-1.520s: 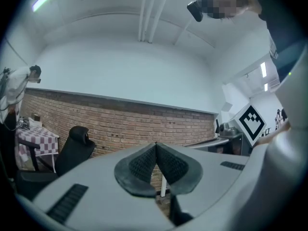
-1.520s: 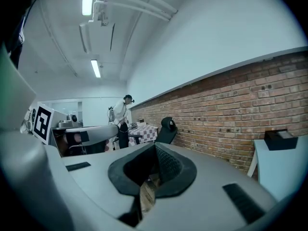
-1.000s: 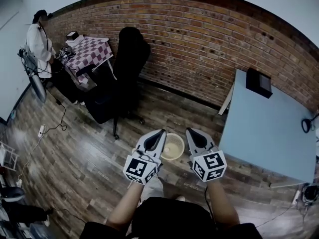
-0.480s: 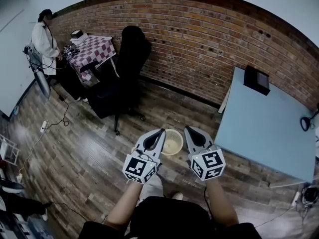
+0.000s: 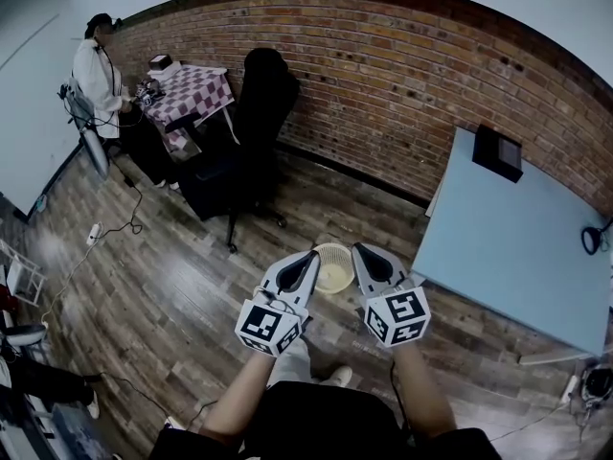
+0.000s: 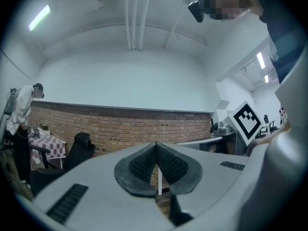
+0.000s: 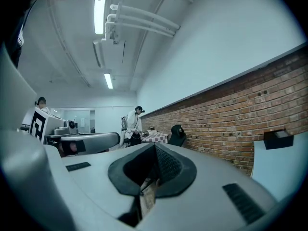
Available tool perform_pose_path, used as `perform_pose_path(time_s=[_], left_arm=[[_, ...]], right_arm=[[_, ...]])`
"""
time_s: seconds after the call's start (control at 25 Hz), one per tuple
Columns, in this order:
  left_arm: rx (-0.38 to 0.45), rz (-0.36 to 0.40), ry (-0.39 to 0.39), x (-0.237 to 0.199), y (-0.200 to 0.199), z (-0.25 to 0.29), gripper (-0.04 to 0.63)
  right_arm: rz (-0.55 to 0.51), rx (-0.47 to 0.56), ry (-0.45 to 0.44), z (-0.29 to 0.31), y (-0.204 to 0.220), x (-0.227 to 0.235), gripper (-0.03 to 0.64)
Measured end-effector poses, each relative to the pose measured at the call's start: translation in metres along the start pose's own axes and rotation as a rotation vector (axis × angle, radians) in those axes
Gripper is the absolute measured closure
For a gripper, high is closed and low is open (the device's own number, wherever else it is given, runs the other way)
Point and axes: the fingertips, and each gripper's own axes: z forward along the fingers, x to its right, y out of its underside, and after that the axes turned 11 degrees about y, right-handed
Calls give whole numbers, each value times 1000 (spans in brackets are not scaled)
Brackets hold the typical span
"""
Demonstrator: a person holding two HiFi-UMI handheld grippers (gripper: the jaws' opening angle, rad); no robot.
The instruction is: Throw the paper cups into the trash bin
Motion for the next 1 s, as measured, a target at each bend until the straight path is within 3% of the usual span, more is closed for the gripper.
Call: perform_pose_path(time_s=[0.52,1.0], left_arm=[[-37,32,20,11,-10,0,586],[3,6,73,-3,-12,6,586]], right_arm=[[33,27,18,-13,-4,7,614],[11,31,65,-6,-9,2,614]])
